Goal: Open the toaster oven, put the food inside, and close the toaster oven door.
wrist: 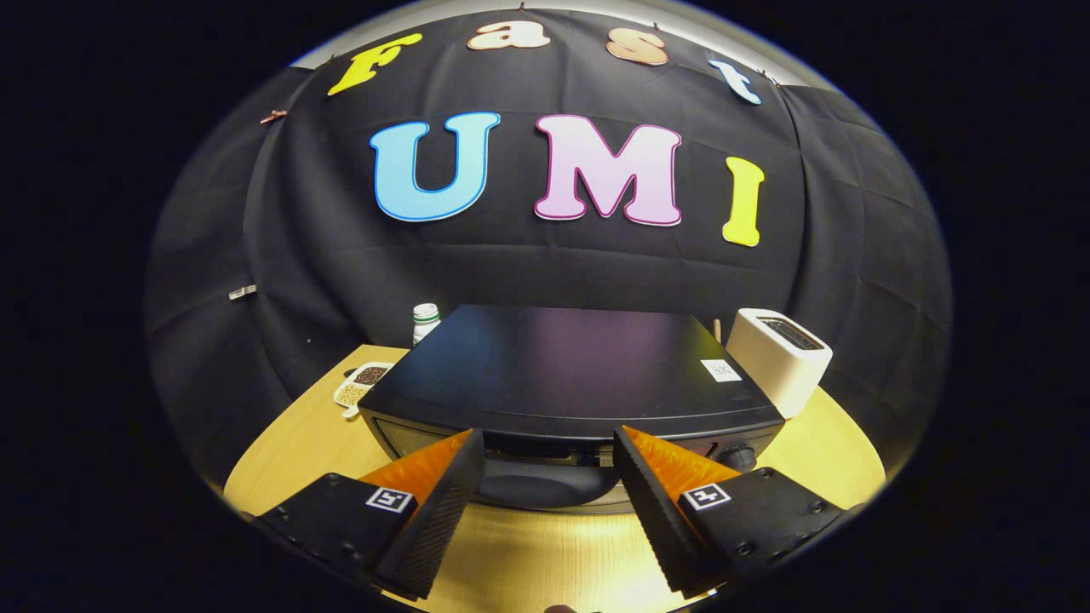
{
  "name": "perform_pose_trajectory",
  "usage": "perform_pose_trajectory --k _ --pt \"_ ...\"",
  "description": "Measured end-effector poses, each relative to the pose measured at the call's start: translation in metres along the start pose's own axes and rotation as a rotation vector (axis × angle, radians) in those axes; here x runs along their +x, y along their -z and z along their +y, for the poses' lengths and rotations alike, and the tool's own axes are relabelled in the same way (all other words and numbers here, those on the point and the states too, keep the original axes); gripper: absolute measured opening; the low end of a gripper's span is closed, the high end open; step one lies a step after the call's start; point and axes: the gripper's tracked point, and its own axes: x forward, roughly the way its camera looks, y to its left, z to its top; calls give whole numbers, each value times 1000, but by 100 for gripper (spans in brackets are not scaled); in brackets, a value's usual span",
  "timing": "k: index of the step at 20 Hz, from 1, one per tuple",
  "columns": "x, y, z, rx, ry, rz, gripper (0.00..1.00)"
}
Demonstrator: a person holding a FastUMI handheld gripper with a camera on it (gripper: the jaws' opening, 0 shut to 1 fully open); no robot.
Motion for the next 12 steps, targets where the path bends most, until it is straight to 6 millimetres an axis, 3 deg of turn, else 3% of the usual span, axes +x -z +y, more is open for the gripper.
perform_pose_trajectory --k 7,12 --pt "2 9 3 60 3 35 98" --pt "-21 21 4 40 3 36 97"
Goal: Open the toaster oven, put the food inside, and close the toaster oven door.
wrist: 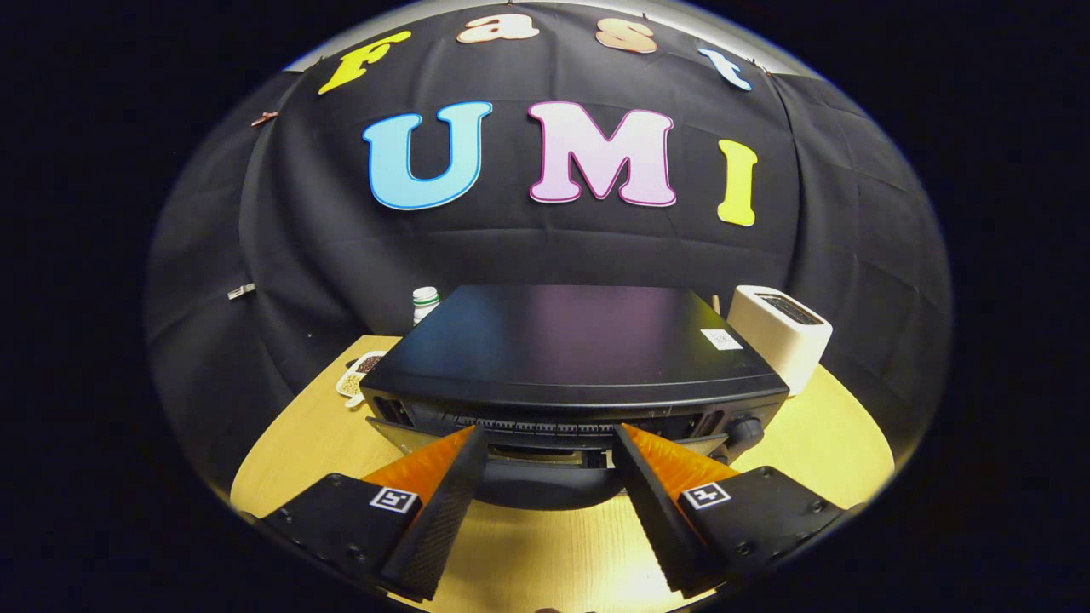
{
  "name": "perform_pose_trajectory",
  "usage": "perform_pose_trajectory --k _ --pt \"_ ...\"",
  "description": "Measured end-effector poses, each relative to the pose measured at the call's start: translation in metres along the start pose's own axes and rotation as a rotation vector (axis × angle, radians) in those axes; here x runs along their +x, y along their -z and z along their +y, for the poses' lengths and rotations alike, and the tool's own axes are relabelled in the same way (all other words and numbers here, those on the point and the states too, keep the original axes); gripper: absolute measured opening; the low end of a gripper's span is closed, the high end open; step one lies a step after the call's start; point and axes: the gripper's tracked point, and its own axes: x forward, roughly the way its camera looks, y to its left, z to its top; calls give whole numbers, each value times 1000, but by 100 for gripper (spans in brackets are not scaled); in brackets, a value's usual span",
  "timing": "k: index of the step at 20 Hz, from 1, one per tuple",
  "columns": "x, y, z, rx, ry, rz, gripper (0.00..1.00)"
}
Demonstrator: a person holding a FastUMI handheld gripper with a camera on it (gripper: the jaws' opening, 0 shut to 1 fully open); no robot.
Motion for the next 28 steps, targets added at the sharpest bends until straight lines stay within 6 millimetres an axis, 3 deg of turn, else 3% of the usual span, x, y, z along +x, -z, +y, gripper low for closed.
perform_pose_trajectory --k 9,14,19,21,28 --pt "-35 44 3 11 -41 55 97" --pt "-52 81 1 -36 -69 135 98" --pt "-63 137 -4 -52 -110 299 98" --pt "-67 151 -4 -49 -133 338 98" --pt "-83 139 -29 -99 -178 314 98"
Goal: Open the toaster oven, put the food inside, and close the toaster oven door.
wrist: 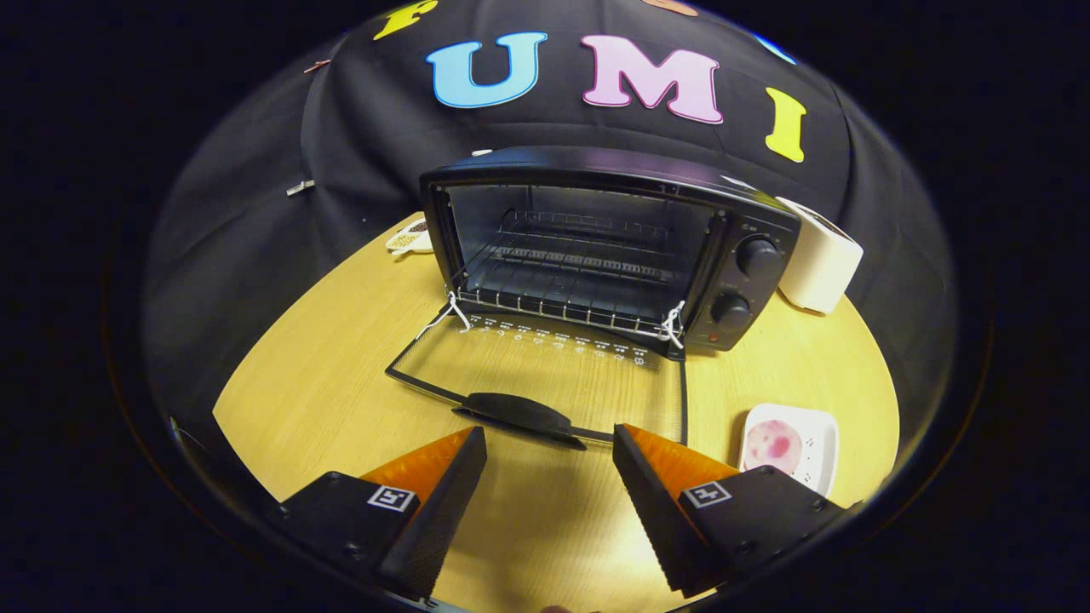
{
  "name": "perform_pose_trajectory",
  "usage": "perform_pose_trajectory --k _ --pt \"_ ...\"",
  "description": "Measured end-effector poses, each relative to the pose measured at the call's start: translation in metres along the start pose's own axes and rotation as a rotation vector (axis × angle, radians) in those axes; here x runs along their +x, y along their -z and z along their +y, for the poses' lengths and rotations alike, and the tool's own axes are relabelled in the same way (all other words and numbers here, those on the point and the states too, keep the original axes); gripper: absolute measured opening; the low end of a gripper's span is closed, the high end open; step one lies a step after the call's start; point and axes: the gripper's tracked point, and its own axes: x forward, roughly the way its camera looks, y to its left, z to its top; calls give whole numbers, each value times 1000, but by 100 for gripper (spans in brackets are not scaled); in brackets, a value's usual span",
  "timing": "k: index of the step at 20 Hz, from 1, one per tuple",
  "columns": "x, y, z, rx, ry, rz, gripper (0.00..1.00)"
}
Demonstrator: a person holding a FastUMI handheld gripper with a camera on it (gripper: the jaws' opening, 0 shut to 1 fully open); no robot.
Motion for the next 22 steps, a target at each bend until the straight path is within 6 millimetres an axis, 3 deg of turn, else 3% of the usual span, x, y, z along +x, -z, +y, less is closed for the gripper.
perform_pose_trajectory --k 3,10,14,22 --pt "-16 -6 -27 10 11 -12 98" --pt "-48 -37 -112 42 70 -80 98" --pt "-55 -45 -169 121 131 -92 98" --pt "-68 -25 -272 208 202 -21 98"
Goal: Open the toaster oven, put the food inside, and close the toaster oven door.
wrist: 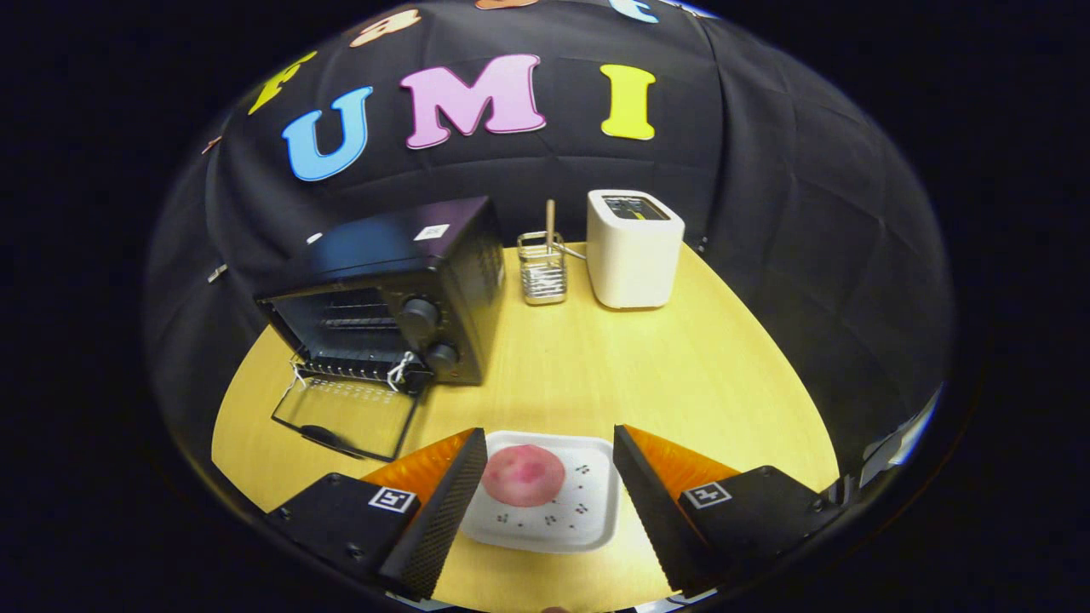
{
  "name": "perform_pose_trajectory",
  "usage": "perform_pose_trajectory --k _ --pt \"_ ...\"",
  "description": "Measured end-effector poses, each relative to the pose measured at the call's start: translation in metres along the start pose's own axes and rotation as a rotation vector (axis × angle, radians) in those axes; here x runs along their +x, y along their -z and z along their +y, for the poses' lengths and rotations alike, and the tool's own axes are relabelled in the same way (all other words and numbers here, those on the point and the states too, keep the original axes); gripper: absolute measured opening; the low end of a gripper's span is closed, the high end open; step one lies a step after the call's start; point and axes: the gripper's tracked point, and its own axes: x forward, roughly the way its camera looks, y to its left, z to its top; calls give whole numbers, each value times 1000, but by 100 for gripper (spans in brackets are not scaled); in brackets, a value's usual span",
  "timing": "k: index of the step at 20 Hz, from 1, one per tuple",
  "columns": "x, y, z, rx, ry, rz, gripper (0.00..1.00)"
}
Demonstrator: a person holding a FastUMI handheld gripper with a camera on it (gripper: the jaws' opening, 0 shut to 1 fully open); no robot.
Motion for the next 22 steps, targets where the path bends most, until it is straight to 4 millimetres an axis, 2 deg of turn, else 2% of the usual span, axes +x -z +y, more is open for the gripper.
perform_pose_trajectory --k 3,7,11,16,18,19,20,21,22 --pt "9 20 -26 20 -1 76 98" --pt "23 59 -41 51 -34 222 99" --pt "43 92 -49 45 -61 331 100" --pt "57 113 -46 -20 -95 407 98" --pt "57 121 -45 -14 -92 442 93" --pt "61 117 -47 -13 -90 422 85" --pt "62 120 -47 -17 -90 434 81" --pt "62 119 -49 -11 -84 433 69" --pt "62 118 -51 3 -78 437 64"
